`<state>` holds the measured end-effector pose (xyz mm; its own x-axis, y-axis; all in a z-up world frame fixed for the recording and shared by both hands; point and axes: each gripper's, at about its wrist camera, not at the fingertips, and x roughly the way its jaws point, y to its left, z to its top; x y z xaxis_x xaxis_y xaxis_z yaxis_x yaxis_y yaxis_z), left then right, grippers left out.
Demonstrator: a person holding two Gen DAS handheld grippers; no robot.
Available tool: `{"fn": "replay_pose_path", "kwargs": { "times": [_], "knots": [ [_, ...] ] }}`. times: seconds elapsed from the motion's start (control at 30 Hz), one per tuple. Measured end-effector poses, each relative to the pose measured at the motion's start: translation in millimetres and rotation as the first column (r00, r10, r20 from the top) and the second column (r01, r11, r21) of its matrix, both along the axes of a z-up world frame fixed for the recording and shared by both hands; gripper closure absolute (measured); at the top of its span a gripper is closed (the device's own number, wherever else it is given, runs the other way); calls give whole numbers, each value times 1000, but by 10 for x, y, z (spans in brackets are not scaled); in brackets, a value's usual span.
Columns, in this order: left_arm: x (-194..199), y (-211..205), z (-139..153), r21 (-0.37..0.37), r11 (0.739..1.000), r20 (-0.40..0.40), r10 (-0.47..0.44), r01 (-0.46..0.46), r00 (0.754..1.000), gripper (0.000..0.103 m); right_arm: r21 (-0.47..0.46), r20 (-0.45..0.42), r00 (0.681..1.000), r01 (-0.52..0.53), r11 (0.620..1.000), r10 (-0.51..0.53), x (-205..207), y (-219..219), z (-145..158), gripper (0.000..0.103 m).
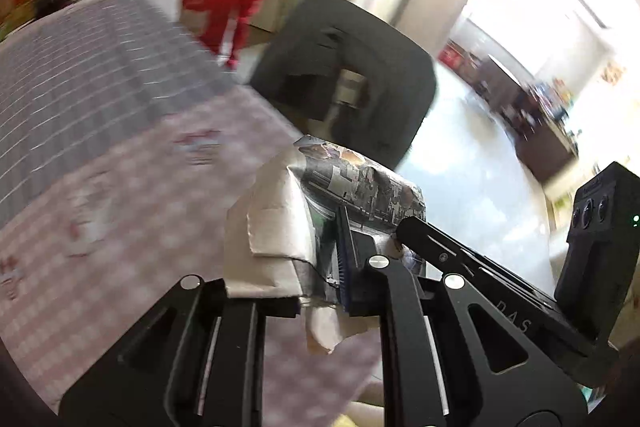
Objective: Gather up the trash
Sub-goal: 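Carry the cloth and newspaper to the blue bucket with both grippers, then open both grippers over the blue bucket to drop the items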
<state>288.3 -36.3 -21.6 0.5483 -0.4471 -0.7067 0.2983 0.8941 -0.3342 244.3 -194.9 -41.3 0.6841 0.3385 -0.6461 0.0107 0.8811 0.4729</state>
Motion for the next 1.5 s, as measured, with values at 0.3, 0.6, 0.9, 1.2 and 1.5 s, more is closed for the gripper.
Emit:
{"fn": "replay_pose_path", "kwargs": {
  "times": [0.3,0.6,0.9,1.2,1.5],
  "knots": [
    [-21,-1633,-189,35,969,-11,-245,245,969,88,-71,-27,970,238,969,-240,-370,-1481,-107,83],
    [-88,-2863,-841,83,908,-126,-400,411,908,85,-78,-177,894,404,912,-411,-685,-2634,-695,83],
    [-9,-3522,-1836,144,870,-332,-406,471,851,59,-39,-369,812,471,881,-451,-777,-3270,-1538,81],
    [306,-3552,-2475,315,822,-380,-350,475,856,35,-124,-548,687,498,858,-478,-472,-3500,-2453,29],
    [269,-3511,-2401,326,803,-366,-380,499,850,35,-145,-536,709,457,878,-458,-441,-3362,-2395,29]
  ]
}}
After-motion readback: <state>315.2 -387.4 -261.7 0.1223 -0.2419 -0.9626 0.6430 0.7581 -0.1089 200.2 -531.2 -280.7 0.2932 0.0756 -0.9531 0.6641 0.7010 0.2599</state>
